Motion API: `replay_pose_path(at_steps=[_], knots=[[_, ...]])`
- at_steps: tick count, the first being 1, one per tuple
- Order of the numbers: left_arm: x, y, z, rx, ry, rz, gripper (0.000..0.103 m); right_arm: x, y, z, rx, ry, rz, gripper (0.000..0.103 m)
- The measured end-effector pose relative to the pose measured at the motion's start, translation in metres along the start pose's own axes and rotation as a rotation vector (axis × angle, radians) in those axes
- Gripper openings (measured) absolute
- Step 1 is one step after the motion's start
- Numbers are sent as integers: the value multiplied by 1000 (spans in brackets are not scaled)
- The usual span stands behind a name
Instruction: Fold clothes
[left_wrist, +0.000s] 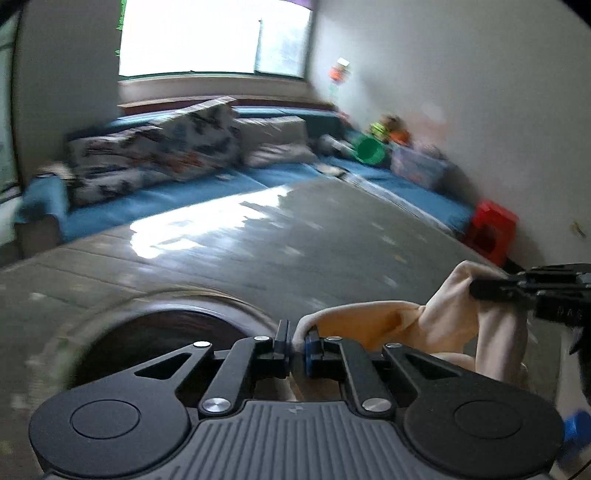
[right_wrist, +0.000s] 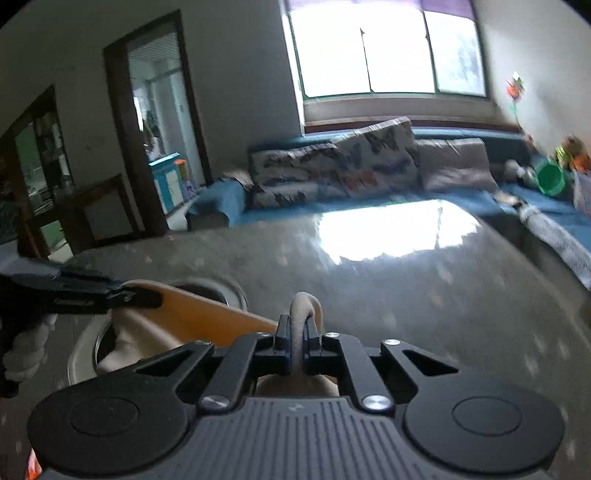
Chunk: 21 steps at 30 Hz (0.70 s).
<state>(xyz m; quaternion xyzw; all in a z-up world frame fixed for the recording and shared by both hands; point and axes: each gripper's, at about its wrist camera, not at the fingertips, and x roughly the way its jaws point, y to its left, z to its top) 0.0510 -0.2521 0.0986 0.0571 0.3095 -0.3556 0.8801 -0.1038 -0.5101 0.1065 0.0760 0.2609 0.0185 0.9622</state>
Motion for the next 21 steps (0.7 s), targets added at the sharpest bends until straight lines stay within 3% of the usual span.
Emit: replay_pose_path(at_steps=[9,12,15,21], knots=[[-95,96,39,-145,-209,255,8,21,55,101,-52,-239,97,5],[-135,107,44,-145,-277,306,8,15,63,121,-44,-306,136,5],[-168,110,38,-124,-310,333,8,9,65,121,-60,-317,164,5],[-180,92,-25,-69,-140,305,8,8,59,78,-107,-163,160,5]])
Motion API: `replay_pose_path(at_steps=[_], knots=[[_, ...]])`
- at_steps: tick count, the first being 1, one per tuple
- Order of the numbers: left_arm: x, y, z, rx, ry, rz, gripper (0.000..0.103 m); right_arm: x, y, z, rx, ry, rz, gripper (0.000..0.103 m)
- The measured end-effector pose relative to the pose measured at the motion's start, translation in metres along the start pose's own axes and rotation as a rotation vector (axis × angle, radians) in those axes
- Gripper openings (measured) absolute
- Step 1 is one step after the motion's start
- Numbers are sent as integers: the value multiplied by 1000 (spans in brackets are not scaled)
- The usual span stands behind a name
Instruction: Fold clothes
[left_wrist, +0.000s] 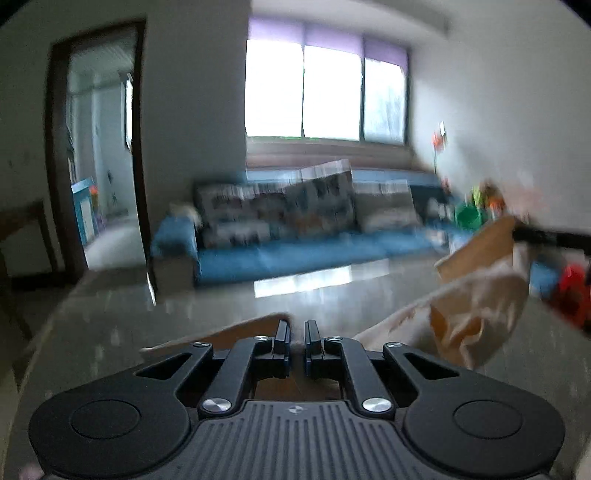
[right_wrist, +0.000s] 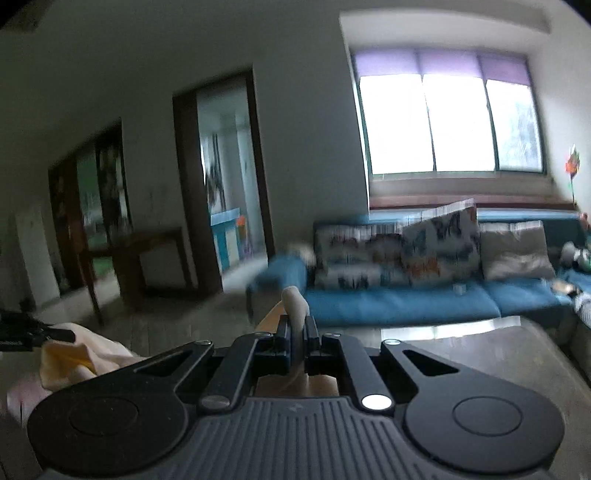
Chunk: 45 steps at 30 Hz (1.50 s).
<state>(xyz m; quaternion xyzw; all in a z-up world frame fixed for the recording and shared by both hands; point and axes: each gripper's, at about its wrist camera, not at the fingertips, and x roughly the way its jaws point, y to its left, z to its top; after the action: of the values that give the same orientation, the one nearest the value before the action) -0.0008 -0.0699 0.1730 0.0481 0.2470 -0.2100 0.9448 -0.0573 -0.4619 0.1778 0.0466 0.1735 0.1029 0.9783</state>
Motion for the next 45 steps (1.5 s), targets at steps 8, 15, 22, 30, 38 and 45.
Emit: replay_pose_path(at_steps=[8,15,22,30,38,45], knots=[[1,-22,-98,-14,287,-111,10,-25,0,-101,53,326,-15,6],[-13,-10,-123,-16,349,-111,30,-51,-9,-121,34,428,-56,27],[-23,5,-109,14,304,-57,52,-56,-20,-90,2,358,-116,31],[18,21,-77,-52,243,-57,52,14,-2,-79,33,348,1,31],[108,28,-55,-159,285,-56,58,89,4,-86,83,391,10,31],[159,37,-60,-237,352,-52,64,128,-7,-98,136,432,-37,31]])
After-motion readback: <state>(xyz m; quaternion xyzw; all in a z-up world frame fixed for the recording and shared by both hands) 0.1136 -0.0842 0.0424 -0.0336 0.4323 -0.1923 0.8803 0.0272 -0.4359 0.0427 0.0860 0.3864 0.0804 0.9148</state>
